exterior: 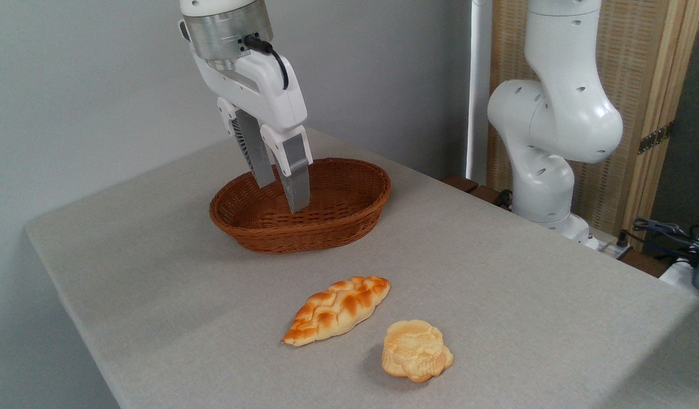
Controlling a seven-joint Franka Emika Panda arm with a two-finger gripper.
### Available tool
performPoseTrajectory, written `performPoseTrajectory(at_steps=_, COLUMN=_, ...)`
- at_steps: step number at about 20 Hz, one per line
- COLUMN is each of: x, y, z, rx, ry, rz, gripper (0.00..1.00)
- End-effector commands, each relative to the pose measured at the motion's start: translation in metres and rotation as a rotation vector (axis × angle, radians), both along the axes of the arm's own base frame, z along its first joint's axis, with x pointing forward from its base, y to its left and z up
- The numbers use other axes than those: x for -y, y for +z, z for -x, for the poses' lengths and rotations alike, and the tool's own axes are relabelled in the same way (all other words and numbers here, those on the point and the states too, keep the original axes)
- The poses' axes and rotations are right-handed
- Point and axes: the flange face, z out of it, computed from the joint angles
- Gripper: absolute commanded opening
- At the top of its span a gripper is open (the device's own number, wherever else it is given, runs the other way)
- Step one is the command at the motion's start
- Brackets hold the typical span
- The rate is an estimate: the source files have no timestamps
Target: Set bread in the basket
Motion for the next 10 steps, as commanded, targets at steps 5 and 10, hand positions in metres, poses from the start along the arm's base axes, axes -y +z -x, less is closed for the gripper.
performPoseTrajectory(at_steps=5, x=-0.0086, y=-0.0012, z=-0.0014, rx=-0.017, ry=0.009, rz=0.005, gripper=1.0)
performPoseTrajectory(at_steps=10, x=-0.0068, y=-0.0094, z=-0.0007, rx=0.007, ry=0.006, rz=0.003, gripper=1.0)
